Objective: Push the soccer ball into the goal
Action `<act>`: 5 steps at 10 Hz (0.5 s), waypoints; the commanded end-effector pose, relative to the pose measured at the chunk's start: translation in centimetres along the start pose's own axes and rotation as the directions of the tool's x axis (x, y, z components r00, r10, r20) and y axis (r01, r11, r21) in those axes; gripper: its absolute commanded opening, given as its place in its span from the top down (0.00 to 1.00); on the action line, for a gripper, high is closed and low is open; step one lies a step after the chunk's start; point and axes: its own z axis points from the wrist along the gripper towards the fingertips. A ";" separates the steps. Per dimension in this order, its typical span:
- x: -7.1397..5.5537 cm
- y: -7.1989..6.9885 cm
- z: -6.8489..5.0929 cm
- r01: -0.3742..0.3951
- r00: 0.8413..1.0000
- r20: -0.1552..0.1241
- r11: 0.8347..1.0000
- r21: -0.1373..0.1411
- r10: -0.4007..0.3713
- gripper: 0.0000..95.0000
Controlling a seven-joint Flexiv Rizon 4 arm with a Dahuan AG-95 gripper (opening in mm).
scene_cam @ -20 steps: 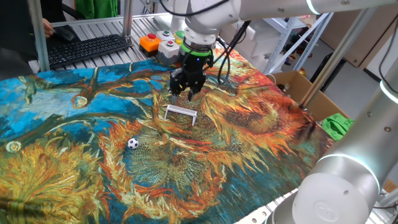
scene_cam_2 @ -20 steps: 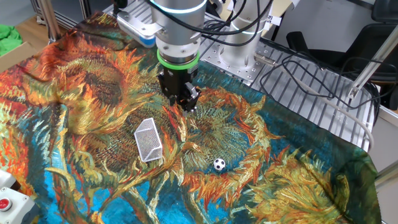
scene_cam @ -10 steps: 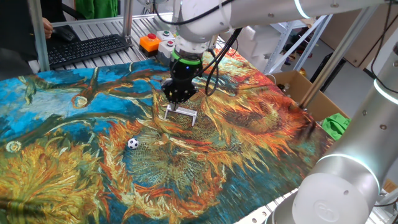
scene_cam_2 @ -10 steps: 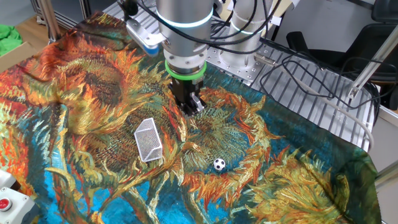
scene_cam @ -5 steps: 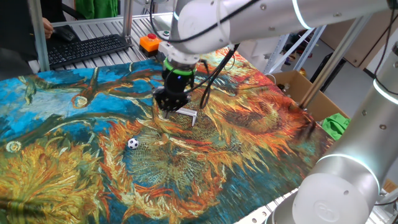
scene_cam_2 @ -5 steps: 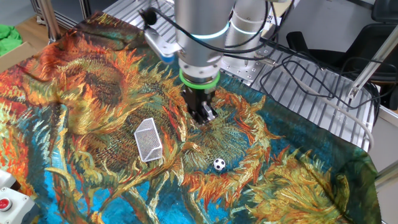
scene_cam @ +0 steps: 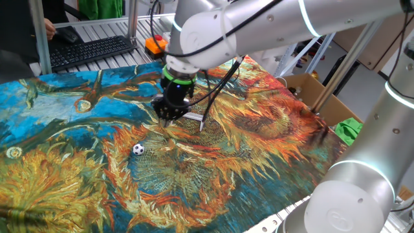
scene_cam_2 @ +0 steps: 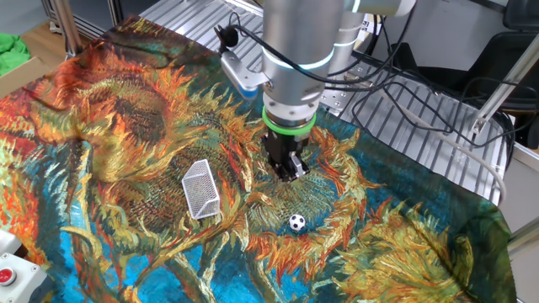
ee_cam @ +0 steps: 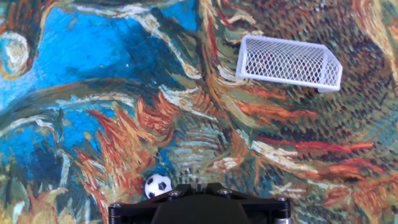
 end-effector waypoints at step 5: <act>0.0 0.0 -0.1 -0.033 0.999 -0.008 0.999 -0.003 0.033 1.00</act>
